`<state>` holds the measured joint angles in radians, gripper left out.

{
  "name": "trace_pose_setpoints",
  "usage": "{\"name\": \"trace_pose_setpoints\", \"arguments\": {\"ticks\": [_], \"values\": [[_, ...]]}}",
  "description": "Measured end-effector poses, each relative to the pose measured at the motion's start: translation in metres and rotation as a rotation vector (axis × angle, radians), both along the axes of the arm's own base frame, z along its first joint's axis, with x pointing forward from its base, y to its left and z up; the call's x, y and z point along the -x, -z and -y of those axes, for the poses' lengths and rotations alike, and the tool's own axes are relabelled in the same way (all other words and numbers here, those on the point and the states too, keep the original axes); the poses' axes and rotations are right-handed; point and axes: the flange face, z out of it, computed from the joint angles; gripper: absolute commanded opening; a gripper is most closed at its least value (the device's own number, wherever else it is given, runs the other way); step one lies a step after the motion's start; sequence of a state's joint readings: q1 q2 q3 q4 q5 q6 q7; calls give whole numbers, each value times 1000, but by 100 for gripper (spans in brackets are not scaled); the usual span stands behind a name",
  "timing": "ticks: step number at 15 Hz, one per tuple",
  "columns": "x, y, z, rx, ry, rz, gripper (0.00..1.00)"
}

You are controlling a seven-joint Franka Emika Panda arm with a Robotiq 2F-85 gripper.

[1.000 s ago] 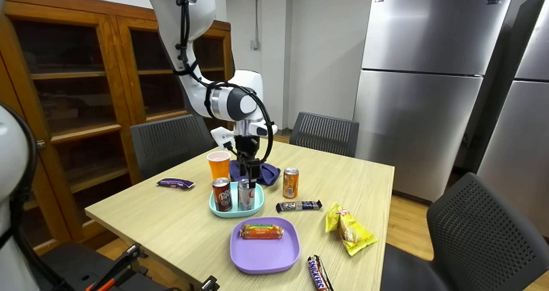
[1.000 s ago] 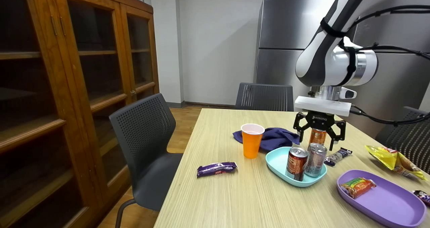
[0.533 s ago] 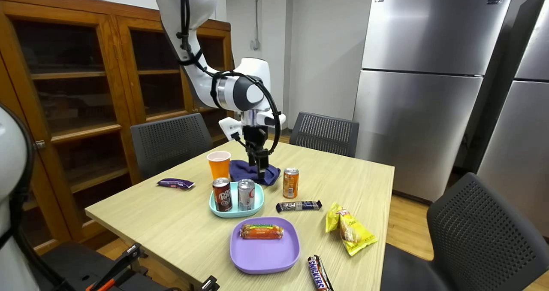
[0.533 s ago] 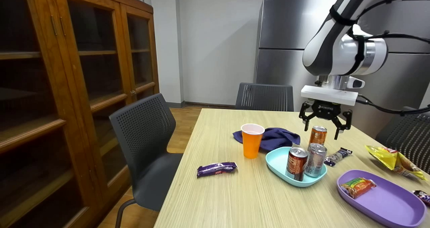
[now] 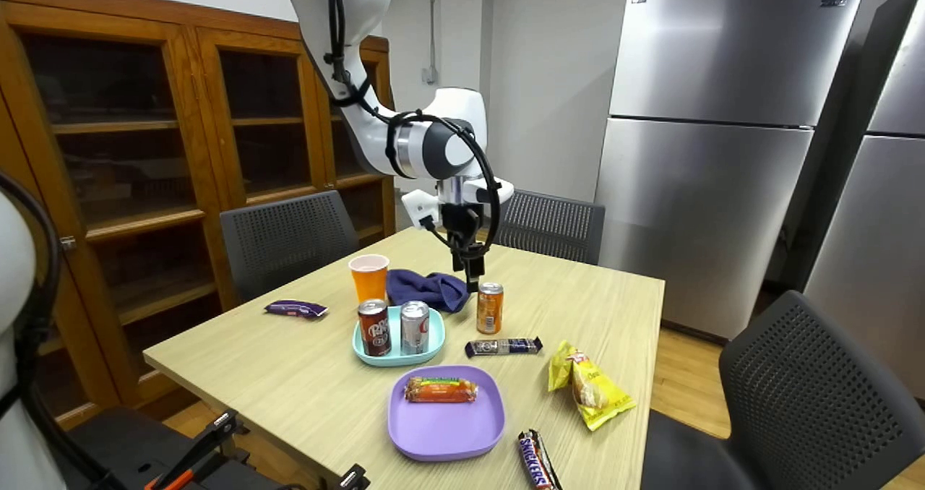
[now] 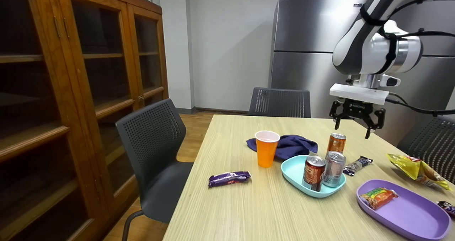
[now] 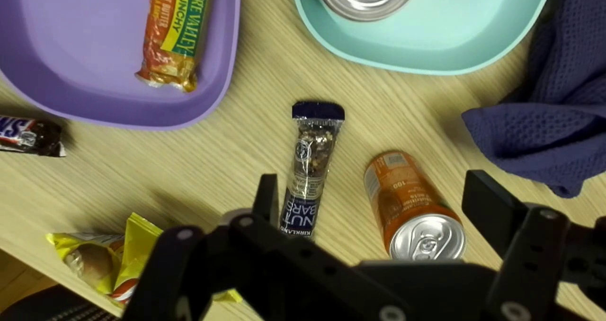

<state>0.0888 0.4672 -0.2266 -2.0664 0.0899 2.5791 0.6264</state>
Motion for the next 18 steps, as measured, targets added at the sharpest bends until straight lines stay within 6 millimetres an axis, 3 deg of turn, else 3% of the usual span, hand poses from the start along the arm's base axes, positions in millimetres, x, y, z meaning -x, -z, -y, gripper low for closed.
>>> {"name": "trace_pose_setpoints", "arguments": {"ticks": [10,18], "values": [[-43,24,19,30,38,-6,100],[-75,39,19,44,31,-23,100]]}}
